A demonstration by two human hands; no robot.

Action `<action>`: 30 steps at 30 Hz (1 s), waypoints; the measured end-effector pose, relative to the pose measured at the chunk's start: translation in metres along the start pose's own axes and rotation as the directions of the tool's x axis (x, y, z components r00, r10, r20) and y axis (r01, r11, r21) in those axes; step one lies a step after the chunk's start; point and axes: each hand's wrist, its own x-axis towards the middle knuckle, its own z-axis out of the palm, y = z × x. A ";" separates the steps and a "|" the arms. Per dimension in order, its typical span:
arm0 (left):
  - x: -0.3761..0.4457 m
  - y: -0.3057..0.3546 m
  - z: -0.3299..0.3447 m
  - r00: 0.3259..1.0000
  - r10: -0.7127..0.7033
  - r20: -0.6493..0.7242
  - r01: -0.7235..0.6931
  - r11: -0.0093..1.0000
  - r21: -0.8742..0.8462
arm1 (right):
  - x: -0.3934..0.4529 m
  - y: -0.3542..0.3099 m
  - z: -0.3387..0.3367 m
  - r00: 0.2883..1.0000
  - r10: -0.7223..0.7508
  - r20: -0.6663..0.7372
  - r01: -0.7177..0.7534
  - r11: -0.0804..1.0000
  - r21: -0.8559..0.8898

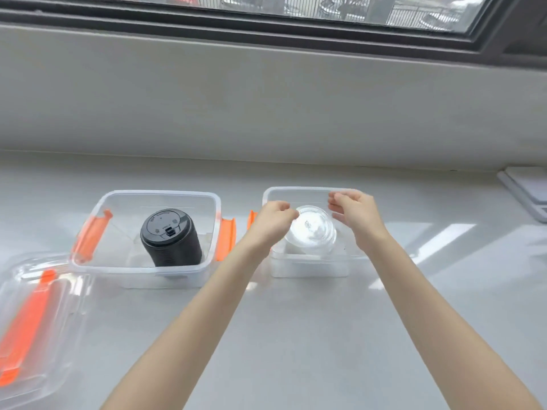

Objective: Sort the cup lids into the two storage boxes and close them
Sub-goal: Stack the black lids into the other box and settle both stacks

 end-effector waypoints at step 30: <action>0.053 -0.020 0.032 0.919 -0.382 0.099 0.383 0.924 0.012 | 0.043 0.049 -0.005 0.910 0.323 0.260 -0.249 0.927 -0.279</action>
